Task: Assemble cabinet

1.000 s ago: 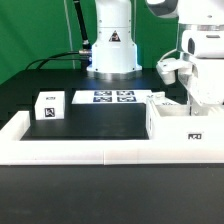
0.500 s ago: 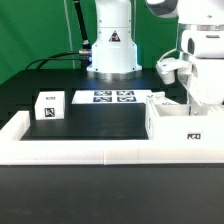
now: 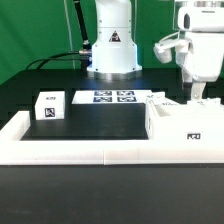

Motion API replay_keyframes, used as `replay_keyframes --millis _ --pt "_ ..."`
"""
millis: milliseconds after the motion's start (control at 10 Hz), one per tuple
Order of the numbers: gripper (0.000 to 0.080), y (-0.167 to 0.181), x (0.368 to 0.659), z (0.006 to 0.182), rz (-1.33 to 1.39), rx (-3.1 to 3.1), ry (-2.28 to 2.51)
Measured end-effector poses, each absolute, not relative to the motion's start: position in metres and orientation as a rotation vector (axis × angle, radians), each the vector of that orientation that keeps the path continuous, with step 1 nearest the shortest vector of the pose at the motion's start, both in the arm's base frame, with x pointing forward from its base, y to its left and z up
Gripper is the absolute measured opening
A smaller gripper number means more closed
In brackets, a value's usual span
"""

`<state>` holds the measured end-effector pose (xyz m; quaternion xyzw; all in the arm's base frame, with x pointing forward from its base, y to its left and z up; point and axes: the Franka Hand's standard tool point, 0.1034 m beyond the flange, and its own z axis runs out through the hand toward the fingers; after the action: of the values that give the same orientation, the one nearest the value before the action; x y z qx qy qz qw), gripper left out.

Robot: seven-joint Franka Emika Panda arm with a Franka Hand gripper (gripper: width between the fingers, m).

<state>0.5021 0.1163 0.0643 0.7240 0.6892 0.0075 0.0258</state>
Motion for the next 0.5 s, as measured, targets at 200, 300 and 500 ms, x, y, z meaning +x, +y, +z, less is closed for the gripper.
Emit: replay_keyframes --millis 200,300,500 --pt "0.0780 0.120 0.484 0.079 0.024 2.225 2.130" --pt "0.0780 0.121 0.475 0.081 0.019 2.219 2.138" --pt "0.0797 0.120 0.475 0.079 0.014 2.225 2.136"
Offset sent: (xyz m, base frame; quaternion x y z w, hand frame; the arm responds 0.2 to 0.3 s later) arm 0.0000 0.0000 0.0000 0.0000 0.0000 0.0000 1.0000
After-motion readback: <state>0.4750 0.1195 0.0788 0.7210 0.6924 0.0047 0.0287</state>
